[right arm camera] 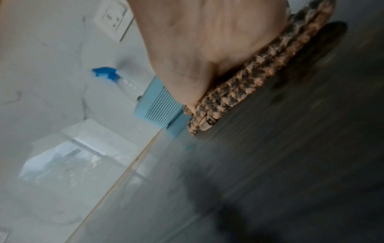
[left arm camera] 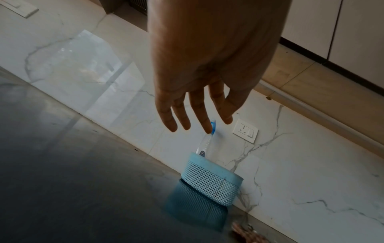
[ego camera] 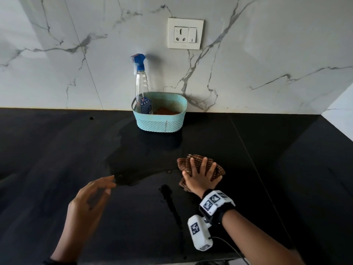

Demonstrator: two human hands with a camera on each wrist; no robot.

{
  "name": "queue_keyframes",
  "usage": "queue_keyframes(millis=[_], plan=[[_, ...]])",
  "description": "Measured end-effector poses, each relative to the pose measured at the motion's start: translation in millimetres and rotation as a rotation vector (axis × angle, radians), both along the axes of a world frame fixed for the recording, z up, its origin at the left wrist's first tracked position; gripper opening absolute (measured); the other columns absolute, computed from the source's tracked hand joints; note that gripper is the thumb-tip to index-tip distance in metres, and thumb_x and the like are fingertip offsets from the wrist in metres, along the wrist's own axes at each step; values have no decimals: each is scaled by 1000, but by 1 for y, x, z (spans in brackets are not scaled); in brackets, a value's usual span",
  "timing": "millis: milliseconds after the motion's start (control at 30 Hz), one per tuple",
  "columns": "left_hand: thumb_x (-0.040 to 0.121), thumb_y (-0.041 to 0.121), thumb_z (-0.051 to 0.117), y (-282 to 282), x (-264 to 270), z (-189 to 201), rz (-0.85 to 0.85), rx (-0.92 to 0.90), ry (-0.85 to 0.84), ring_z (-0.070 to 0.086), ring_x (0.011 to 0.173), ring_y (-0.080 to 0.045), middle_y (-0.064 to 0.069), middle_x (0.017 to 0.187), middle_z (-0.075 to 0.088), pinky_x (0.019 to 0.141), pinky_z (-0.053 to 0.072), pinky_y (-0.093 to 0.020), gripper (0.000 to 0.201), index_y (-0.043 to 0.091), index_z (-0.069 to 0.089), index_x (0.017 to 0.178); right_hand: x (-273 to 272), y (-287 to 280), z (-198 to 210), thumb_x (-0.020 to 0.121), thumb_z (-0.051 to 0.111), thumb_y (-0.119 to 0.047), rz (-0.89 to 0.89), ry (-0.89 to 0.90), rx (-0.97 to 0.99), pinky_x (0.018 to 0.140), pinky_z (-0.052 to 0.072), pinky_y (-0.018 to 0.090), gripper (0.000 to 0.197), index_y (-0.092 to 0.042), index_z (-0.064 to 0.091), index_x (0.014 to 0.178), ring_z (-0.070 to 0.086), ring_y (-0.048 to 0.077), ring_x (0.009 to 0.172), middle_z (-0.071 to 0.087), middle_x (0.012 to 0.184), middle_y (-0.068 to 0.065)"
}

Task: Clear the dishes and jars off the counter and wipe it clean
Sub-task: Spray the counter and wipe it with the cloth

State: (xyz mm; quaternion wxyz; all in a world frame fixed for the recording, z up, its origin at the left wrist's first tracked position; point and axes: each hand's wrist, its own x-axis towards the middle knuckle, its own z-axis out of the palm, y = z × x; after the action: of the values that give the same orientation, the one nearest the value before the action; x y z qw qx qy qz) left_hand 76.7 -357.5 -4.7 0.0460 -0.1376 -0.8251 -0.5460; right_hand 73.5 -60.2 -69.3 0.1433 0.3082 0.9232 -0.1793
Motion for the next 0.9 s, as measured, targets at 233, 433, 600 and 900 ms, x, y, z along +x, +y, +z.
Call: queue_keyframes(millis=[233,433,600,900], plan=[[83,10,67,-18,17,4,55,-17,1,61,98,2,7,104,70,83,41,-4,32,42,64,83,-38,-99,-2,93,29,-61,376,35,-49,103,-13,69,63,-44,3,147,-29,37,139,-23,156,2],[80,19,70,-23,30,9,52,-19,-8,60,101,-7,4,105,69,82,41,-5,36,54,64,86,-24,-148,-6,91,36,-61,816,30,-41,104,-17,67,64,-47,7,146,-30,32,139,-23,156,-4],[68,52,50,-18,38,13,27,-5,7,61,105,-16,8,107,68,87,44,-21,23,55,63,87,7,-111,-12,92,39,-56,973,35,-4,106,-18,60,63,-49,5,145,-29,26,140,-22,156,-9],[85,6,64,7,56,8,-64,-35,68,61,103,-12,18,107,66,85,43,-10,39,44,64,88,64,44,-4,83,23,-72,580,-62,126,111,-4,62,69,-51,-1,144,-24,28,142,-20,156,-9]])
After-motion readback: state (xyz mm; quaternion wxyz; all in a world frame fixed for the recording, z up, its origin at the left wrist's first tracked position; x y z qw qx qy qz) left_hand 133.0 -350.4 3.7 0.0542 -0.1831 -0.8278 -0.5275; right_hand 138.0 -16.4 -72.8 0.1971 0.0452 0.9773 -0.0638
